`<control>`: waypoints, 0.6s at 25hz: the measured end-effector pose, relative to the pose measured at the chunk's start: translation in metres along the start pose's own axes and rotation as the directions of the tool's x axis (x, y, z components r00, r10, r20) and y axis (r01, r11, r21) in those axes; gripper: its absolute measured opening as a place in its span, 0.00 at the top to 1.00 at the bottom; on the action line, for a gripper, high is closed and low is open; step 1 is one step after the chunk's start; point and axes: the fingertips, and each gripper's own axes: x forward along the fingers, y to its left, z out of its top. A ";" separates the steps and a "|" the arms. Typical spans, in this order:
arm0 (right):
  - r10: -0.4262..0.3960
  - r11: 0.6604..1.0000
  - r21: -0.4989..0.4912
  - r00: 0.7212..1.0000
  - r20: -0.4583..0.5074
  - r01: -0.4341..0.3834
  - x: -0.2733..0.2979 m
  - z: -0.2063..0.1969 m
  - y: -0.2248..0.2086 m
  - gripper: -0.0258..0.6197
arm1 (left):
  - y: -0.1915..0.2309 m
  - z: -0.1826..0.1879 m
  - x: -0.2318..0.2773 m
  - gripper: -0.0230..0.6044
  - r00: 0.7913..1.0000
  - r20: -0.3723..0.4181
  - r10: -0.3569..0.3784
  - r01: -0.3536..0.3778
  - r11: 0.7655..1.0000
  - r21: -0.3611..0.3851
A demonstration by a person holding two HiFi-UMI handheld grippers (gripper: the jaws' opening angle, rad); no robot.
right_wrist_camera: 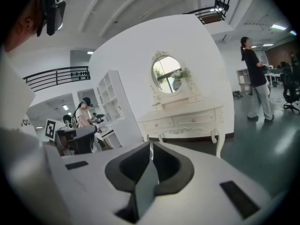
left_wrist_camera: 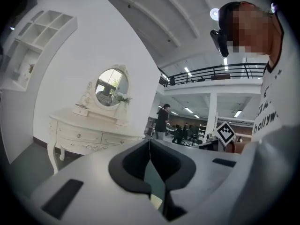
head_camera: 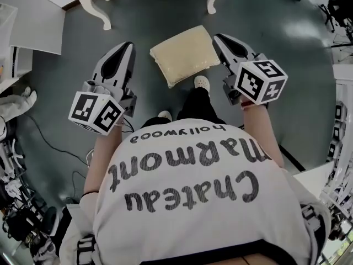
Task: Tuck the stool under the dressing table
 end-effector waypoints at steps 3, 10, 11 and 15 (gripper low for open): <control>0.079 0.995 -0.049 0.996 -0.044 -0.082 0.037 0.021 -0.021 0.90 | 0.019 0.004 0.027 0.92 0.996 0.013 0.084 -0.083 0.996 -0.017; 0.182 0.972 -0.118 0.966 -0.182 -0.205 0.102 0.060 -0.108 0.90 | 0.051 0.003 0.100 0.92 0.962 0.072 0.264 -0.255 0.959 -0.123; 0.189 0.970 -0.113 0.961 -0.203 -0.215 0.112 0.060 -0.121 0.90 | 0.054 -0.003 0.106 0.92 0.954 0.067 0.291 -0.279 0.950 -0.141; 0.238 0.959 -0.091 0.936 -0.258 -0.269 0.149 0.042 -0.154 0.90 | 0.066 -0.046 0.111 0.92 0.921 0.007 0.389 -0.380 0.905 -0.188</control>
